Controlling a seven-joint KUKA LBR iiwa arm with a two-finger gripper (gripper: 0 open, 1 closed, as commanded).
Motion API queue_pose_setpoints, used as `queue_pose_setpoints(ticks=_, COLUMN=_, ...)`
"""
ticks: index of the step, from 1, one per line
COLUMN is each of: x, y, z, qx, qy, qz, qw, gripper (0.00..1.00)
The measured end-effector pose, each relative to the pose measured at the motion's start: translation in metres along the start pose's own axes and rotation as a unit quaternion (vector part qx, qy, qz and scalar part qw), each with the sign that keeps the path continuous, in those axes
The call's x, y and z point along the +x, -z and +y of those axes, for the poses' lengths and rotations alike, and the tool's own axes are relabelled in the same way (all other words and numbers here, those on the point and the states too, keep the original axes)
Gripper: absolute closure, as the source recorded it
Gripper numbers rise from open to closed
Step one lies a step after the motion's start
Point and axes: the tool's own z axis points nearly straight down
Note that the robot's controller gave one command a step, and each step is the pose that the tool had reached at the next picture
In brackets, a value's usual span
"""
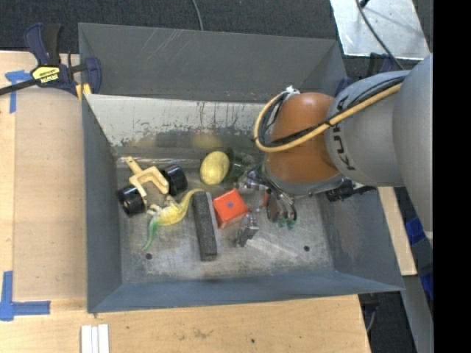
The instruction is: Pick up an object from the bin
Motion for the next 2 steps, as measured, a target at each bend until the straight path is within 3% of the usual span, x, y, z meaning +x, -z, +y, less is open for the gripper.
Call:
queue_pose_setpoints(ticks=1, x=0.0113, y=-0.0058, z=0.017, qx=-0.001, qy=-0.088, qz=-0.0073, qw=0.9961, gripper=1.0)
queue_pose_setpoints(ticks=2, x=0.0113, y=-0.0059, z=0.0171, qx=-0.001, qy=-0.088, qz=-0.0073, qw=0.9961, gripper=1.0)
